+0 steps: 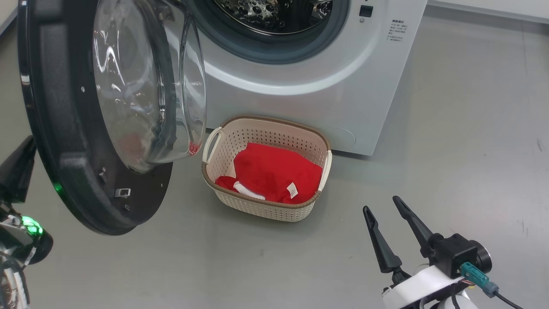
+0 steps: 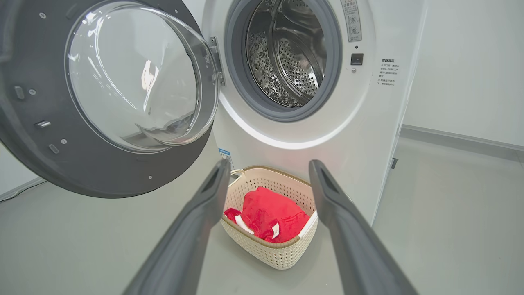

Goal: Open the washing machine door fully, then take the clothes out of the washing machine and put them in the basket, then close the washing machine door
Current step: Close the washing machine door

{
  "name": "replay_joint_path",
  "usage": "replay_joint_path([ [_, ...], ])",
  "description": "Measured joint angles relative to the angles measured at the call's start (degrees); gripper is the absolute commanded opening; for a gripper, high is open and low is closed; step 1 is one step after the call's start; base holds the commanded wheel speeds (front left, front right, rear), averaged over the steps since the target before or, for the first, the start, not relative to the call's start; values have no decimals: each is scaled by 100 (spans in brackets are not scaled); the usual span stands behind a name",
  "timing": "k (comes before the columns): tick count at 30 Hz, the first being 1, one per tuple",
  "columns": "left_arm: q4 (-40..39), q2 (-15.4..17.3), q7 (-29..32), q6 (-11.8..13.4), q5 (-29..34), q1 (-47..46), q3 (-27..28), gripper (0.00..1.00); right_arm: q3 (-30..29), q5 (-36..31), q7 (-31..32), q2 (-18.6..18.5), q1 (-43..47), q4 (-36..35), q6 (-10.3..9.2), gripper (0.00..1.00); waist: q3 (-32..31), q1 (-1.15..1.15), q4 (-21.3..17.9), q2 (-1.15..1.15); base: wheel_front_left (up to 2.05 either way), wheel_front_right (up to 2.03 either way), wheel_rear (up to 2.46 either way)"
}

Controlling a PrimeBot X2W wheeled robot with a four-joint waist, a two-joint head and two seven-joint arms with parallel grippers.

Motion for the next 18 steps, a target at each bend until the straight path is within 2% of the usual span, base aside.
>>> replay_joint_path([
  [18, 75, 91, 955, -19, -9, 506, -686, 0, -30, 0, 0, 1, -56, 8, 1, 100, -33, 0, -68, 0, 0, 0, 0],
])
